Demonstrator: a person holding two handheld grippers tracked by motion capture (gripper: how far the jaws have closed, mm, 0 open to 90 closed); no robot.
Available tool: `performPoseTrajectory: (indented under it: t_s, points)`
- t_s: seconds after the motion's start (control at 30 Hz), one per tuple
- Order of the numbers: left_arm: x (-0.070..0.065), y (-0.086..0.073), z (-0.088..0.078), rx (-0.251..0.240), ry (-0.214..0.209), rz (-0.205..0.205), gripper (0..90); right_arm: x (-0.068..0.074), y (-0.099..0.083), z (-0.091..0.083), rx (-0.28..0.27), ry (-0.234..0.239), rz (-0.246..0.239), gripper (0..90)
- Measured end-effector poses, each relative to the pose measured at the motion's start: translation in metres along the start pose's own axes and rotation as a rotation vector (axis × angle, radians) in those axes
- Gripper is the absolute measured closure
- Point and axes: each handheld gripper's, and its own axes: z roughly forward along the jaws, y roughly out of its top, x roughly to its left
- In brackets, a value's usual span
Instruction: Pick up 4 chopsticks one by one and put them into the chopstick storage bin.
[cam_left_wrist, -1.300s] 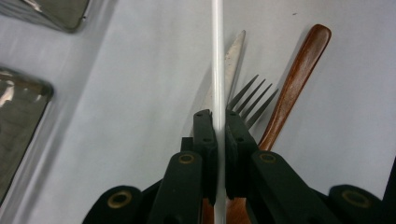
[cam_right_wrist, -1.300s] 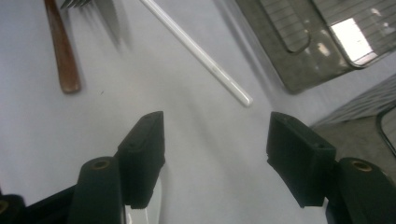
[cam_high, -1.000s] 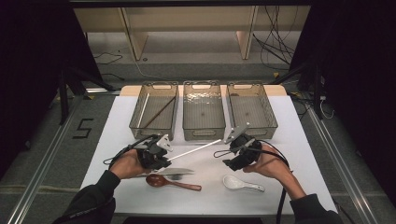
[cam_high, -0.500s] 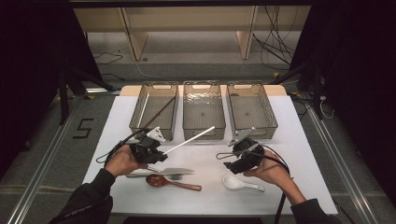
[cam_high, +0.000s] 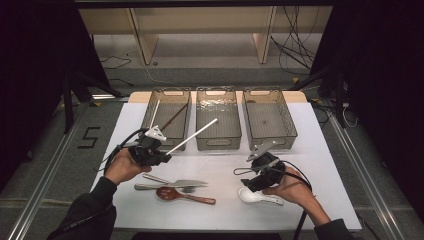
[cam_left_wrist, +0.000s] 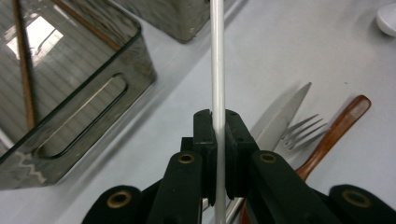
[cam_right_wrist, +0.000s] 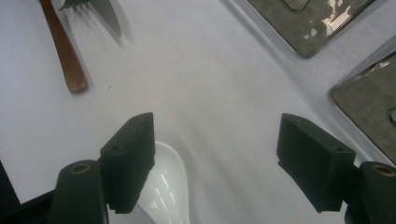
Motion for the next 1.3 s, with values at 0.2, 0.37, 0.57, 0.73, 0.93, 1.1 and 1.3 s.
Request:
performPoseTrajectory:
  t_s: [0.2,0.37,0.57,0.73,0.93,1.1,1.3]
  points:
    - [0.013,0.001,-0.005,-0.016,0.018,-0.051,85.1,0.003,-0.003,-0.001,0.005,0.006,-0.002,28.6]
    - [0.028,0.005,-0.008,-0.039,0.049,-0.097,85.1,0.004,-0.006,-0.002,0.004,0.007,-0.004,28.1]
    - [0.052,0.01,-0.005,-0.052,0.085,-0.178,85.1,0.007,-0.01,-0.004,-0.001,0.009,0.002,27.7]
    - [0.07,0.016,0.002,-0.032,0.119,-0.225,85.1,0.007,-0.013,-0.006,0.003,0.016,0.0,27.6]
    - [0.084,0.026,0.012,-0.009,0.146,-0.265,85.1,0.007,-0.016,-0.008,-0.005,0.016,0.005,27.5]
    - [0.098,0.032,0.022,0.011,0.165,-0.303,85.0,0.009,-0.017,-0.009,-0.003,0.018,0.0,27.0]
    - [0.107,0.035,0.031,0.022,0.178,-0.336,84.9,0.01,-0.019,-0.011,-0.01,0.022,0.007,26.2]
